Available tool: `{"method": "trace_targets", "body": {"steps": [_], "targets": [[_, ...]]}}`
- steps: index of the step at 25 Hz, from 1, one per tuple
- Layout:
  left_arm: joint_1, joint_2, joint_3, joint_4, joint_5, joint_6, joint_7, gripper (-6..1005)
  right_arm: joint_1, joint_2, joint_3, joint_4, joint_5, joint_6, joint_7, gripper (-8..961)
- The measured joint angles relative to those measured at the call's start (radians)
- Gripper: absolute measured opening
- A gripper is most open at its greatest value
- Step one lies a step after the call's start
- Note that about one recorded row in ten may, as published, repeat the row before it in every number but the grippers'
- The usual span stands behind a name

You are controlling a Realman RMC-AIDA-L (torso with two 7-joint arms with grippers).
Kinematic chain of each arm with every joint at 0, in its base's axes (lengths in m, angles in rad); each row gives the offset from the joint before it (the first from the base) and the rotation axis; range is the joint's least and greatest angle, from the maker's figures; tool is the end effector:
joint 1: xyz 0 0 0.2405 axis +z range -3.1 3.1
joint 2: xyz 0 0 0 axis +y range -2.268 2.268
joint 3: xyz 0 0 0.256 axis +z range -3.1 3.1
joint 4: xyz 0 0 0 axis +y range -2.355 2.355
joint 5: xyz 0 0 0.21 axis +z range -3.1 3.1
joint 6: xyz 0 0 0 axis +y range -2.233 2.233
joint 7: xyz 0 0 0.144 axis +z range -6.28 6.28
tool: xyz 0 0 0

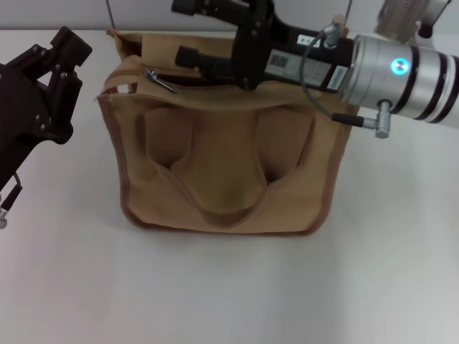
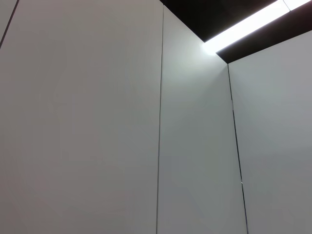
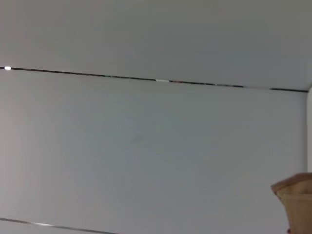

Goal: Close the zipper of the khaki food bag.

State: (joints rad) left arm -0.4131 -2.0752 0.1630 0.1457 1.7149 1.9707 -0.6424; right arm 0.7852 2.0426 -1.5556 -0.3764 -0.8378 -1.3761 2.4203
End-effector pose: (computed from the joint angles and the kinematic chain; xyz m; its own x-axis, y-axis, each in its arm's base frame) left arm -0.2695 0.2602 0.0262 0.3605 -0.3049 0.8815 0.4964 -0.7374 -0.4581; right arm 0.1208 0.3709 -0.0517 -0.0761 -0.9646 -0.2526 -0.6462 -0.1452 0.7492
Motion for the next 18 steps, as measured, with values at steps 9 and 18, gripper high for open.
{"method": "trace_targets", "body": {"steps": [9, 18], "targets": [[0.007, 0.005, 0.003, 0.055, 0.002, -0.052, -0.005, 115, -0.020, -0.015, 0.050, 0.000, -0.003, -0.051, -0.048, 803], [0.037, 0.006, 0.011, 0.205, 0.014, -0.106, -0.031, 139, -0.034, -0.026, 0.062, 0.002, -0.003, -0.062, -0.083, 804]]}}
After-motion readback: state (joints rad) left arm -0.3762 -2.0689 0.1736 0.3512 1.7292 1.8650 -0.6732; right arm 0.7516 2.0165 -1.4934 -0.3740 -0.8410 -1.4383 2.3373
